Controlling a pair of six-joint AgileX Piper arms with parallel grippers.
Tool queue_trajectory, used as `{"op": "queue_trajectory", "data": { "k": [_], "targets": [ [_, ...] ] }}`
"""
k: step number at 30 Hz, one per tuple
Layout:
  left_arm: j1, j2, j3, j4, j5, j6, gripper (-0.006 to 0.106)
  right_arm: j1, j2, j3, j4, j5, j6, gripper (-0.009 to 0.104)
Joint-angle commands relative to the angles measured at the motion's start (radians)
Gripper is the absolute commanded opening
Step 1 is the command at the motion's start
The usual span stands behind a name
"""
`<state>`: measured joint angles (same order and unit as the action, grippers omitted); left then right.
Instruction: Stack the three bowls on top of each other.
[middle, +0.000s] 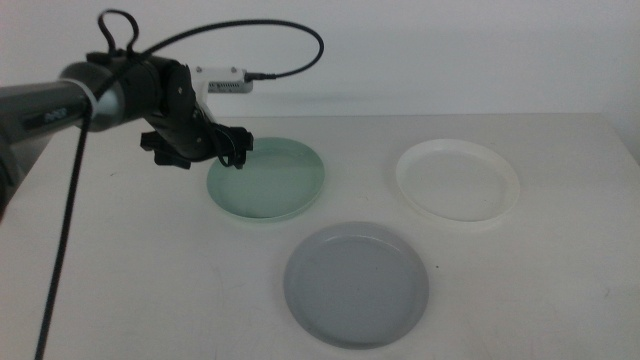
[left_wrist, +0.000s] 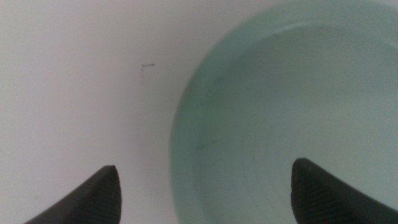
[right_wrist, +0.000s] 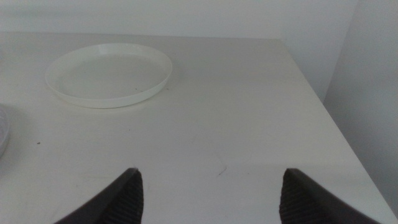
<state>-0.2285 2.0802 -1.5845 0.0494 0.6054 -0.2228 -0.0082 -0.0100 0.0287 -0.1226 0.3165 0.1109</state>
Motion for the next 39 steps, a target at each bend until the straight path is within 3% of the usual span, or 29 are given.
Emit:
{"op": "queue_trajectory", "data": {
  "k": [1,7,12,15,26,39],
  "targets": [
    [0.001,-0.033,-0.031,-0.010,-0.067,0.000,0.101,-0.007,-0.027,-0.007,-0.014,-0.072,-0.013,0.056],
    [0.001,0.012,-0.031,-0.014,-0.052,-0.008,0.072,-0.007,-0.027,-0.007,-0.014,-0.072,-0.013,0.056],
    [0.001,0.020,-0.031,-0.036,-0.022,-0.019,0.031,-0.007,-0.027,-0.007,-0.015,-0.072,-0.013,0.056],
    [0.001,0.012,-0.031,-0.036,-0.030,-0.019,0.000,-0.007,-0.027,-0.007,-0.015,-0.072,-0.013,0.056],
    [0.004,-0.246,-0.012,-0.035,0.040,-0.014,0.000,-0.007,-0.027,-0.007,-0.015,-0.072,-0.013,0.056],
    [-0.200,-0.589,0.320,-0.044,0.062,-0.103,0.000,-0.007,-0.027,-0.007,-0.015,-0.072,-0.014,0.056]
  ]
}}
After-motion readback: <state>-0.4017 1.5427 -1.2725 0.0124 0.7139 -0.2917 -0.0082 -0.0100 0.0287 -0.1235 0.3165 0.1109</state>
